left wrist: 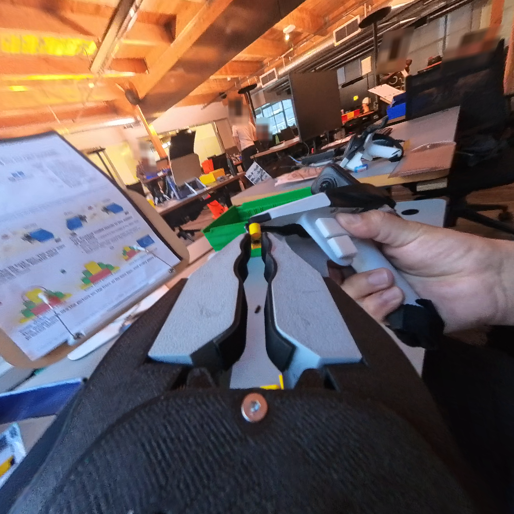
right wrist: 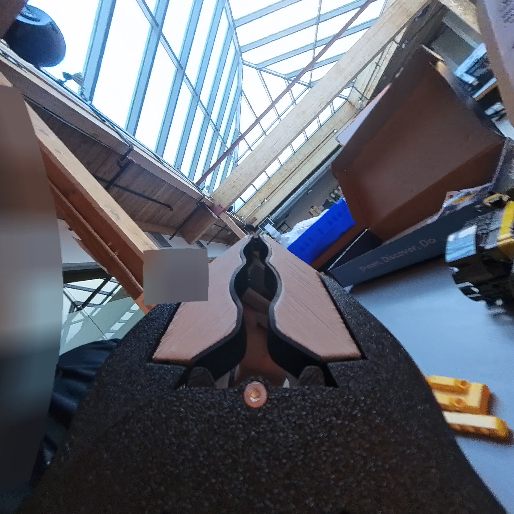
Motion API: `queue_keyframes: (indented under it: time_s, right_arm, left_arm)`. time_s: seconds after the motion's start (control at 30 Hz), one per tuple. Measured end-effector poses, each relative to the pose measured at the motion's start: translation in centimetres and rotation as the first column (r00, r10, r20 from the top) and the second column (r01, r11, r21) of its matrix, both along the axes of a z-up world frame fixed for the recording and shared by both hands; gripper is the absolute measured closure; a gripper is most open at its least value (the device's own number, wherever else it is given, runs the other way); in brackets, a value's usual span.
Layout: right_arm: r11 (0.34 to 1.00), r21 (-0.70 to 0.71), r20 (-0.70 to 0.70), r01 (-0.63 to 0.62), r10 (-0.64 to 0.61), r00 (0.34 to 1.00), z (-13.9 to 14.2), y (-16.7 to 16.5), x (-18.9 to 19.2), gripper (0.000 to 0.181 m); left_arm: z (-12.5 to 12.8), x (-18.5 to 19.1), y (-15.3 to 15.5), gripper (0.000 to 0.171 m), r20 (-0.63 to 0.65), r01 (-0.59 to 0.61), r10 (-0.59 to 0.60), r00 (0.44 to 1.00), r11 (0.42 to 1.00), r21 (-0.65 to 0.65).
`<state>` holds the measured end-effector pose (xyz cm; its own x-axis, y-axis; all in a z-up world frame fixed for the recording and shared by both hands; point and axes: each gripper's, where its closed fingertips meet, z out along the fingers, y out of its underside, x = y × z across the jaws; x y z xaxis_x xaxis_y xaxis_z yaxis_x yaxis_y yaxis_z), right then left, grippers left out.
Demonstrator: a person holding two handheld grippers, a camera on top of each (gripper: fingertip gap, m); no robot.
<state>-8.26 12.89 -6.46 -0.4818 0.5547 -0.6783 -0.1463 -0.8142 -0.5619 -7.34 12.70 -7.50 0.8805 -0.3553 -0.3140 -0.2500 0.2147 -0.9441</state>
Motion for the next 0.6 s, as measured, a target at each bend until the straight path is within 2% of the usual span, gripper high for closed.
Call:
queue_keyframes:
  time_s: [0.03, 0.13, 0.5, 0.6]
  right_arm:
    - [1.000, 0.018, -0.008, 0.003, -0.003, 1.000, 0.6, -0.3, 0.2, 0.181]
    - [1.000, 0.025, -0.022, 0.006, -0.006, 1.000, 1.3, -0.3, 0.5, 0.181]
    - [0.998, 0.040, 0.024, 0.048, -0.049, 0.999, -0.2, 0.7, -0.1, 0.181]
    - [0.975, 0.194, 0.078, 0.107, -0.124, 0.989, -0.6, 0.6, -0.4, 0.181]
  left_arm:
    - [0.6, 0.2, -0.3, 0.166, -0.022, -0.008, 0.008, 1.000, 1.000, 0.025]
    - [1.3, 0.4, -0.3, 0.166, -0.039, -0.015, 0.017, 0.999, 0.999, 0.051]
    - [-0.2, 0.0, 0.6, 0.166, 0.012, -0.029, 0.029, 1.000, 1.000, 0.010]
    - [-0.5, -0.2, 0.6, 0.166, 0.204, 0.074, -0.065, 0.977, 0.997, -0.039]
